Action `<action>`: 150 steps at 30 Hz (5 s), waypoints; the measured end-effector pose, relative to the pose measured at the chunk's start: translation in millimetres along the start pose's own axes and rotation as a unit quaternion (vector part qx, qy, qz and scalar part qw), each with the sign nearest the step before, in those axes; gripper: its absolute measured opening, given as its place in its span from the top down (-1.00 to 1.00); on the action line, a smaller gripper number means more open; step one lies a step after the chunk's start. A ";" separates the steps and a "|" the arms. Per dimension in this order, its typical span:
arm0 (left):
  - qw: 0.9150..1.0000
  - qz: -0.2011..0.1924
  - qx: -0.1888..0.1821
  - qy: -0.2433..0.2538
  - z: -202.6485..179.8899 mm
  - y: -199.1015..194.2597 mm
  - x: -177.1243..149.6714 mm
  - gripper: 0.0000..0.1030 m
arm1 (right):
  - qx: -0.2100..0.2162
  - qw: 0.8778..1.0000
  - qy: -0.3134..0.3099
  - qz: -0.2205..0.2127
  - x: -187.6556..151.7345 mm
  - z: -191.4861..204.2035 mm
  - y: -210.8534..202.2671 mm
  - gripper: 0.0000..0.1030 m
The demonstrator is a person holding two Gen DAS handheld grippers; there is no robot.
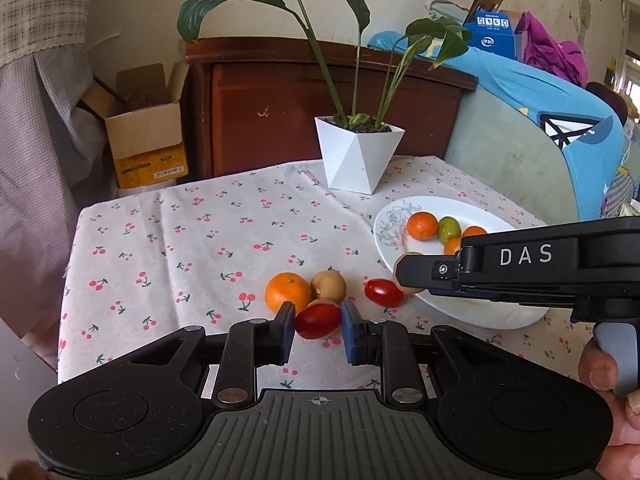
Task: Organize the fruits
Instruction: 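Grasp the kiwi with the right tool while the left tool closes on the cherry tomato, then carry the kiwi onto the white plate and open the right tool while the left releases the tomato, then move the right tool to another cherry tomato while the left tool moves to a kiwi, then grasp the cherry tomato with the right tool while the left tool grasps the kiwi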
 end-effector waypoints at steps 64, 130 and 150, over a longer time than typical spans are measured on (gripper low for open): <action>0.996 0.043 0.002 -0.075 -25.3 41.3 51.6 -0.28 | -0.065 0.996 0.059 -0.005 33.7 -81.7 -24.0 0.44; 0.989 0.077 0.062 -0.115 56.6 9.5 -1.5 -0.41 | -0.003 0.988 -0.145 0.048 -7.9 6.6 47.7 0.63; 0.997 0.063 0.010 -0.051 -0.4 28.3 -11.8 0.27 | -0.010 0.996 -0.091 0.003 17.1 -10.4 12.5 0.62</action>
Point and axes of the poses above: each gripper's, at about its wrist camera, not at the fingertips, and y roughly the way its jaws point, z to its left, x to its top, the point moved 8 cm from there along y, roughly the way its jaws point, and after that the axes turned 8 degrees about -z, right-handed, at the moved point
